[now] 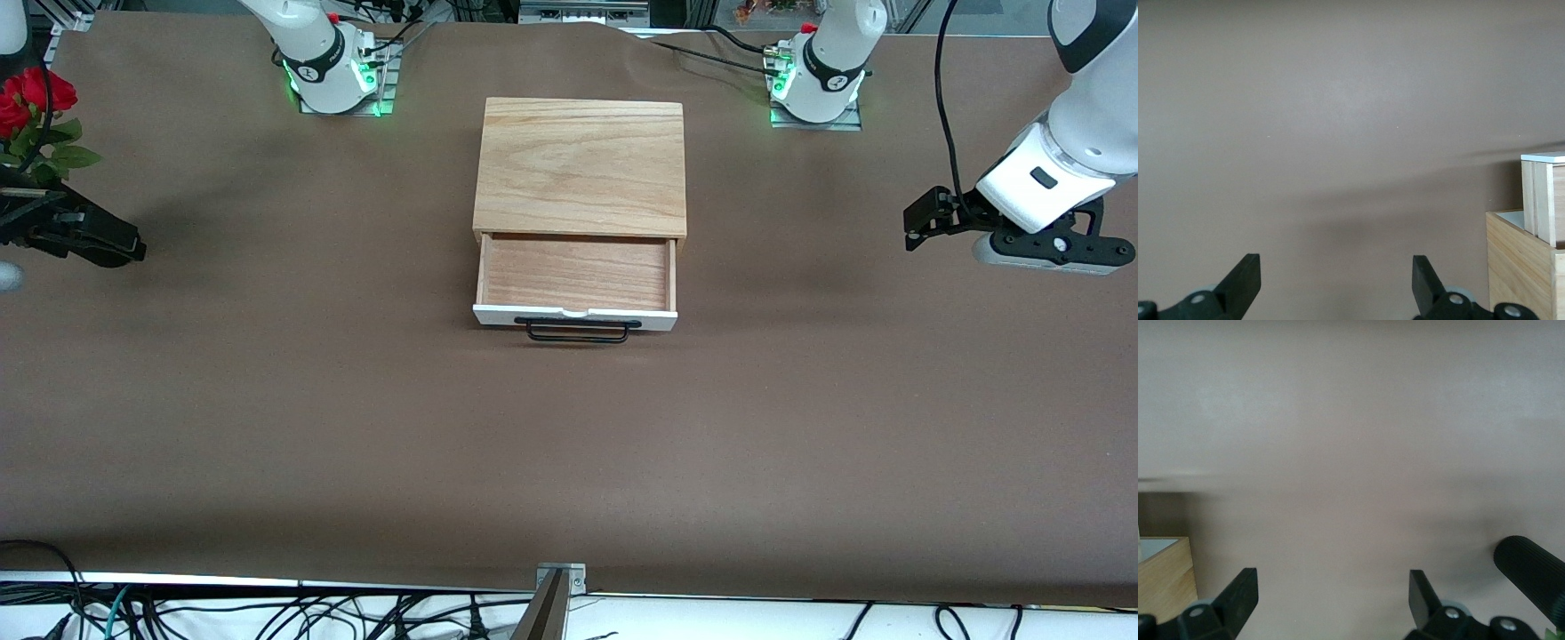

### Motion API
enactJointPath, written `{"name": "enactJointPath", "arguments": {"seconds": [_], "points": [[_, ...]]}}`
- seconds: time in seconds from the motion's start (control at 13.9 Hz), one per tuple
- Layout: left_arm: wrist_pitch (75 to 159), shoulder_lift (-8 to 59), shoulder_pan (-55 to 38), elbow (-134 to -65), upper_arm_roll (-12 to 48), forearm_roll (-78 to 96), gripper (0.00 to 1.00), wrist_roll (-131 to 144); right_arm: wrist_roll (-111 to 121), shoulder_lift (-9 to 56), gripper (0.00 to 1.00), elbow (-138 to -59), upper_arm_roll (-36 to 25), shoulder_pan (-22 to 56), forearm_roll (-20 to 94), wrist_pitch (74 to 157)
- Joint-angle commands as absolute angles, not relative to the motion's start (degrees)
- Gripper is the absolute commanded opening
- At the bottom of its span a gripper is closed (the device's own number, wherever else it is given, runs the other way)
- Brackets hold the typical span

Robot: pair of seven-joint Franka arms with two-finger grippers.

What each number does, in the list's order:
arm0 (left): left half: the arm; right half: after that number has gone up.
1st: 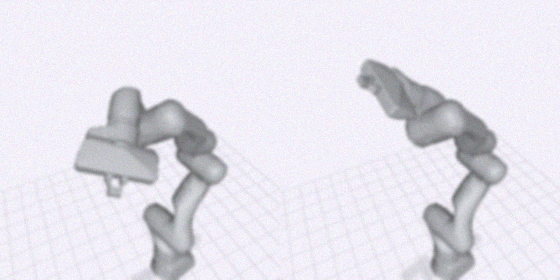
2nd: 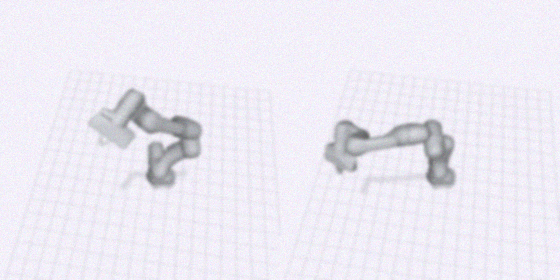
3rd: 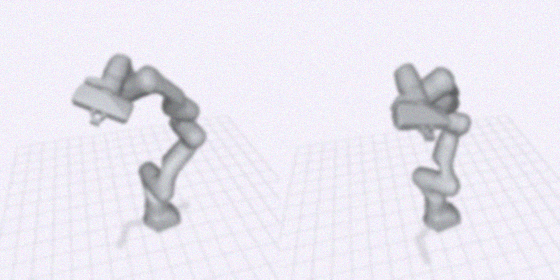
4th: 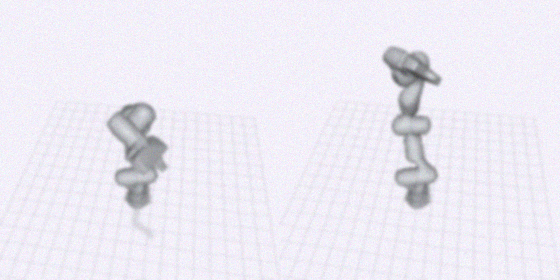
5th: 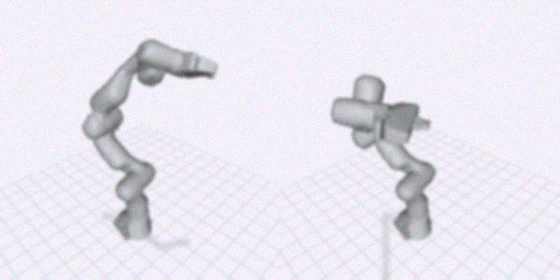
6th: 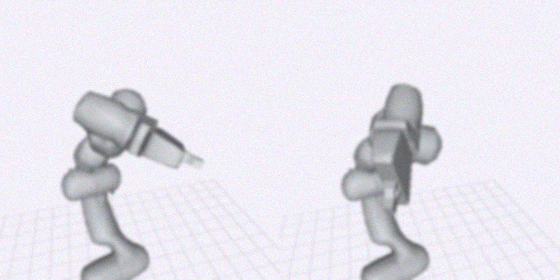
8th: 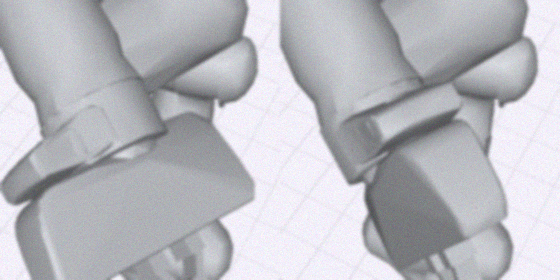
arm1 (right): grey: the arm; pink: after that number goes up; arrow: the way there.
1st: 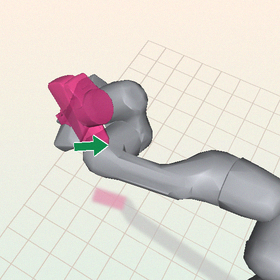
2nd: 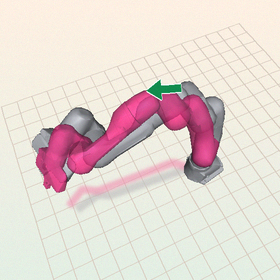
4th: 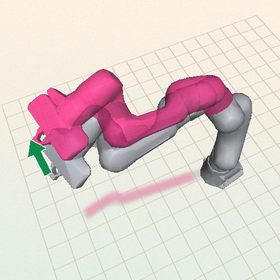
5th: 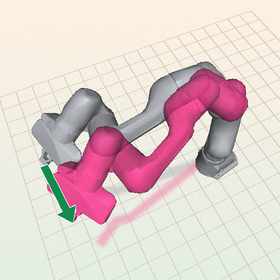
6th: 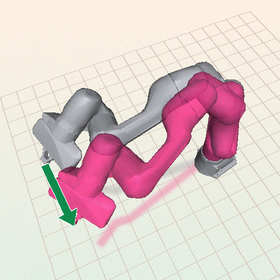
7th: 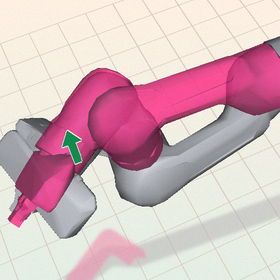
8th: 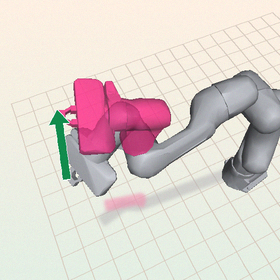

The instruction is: Close drawer with both arms simultaneously

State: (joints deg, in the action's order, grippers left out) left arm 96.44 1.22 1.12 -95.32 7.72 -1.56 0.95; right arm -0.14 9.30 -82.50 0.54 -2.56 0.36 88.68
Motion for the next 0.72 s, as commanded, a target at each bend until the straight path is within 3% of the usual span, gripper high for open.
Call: {"name": "enactJointPath", "arguments": {"seconds": [0.0,0.36,0.65], "points": [[95.4,2.3,0.6,-93.4,8.1,-1.5,1.0,1.0,0.3,9.7,1.0,-81.5,0.5,-2.6,1.0,88.6],[96.8,7.6,0.5,-93.3,12.6,3.3,1.0,4.1,0.3,9.7,1.0,-81.5,0.5,-2.5,1.1,88.8],[103.3,11.5,0.0,-93.3,18.1,2.8,1.0,12.6,0.5,10.6,1.0,-81.7,0.6,-1.2,1.4,89.4]]}}
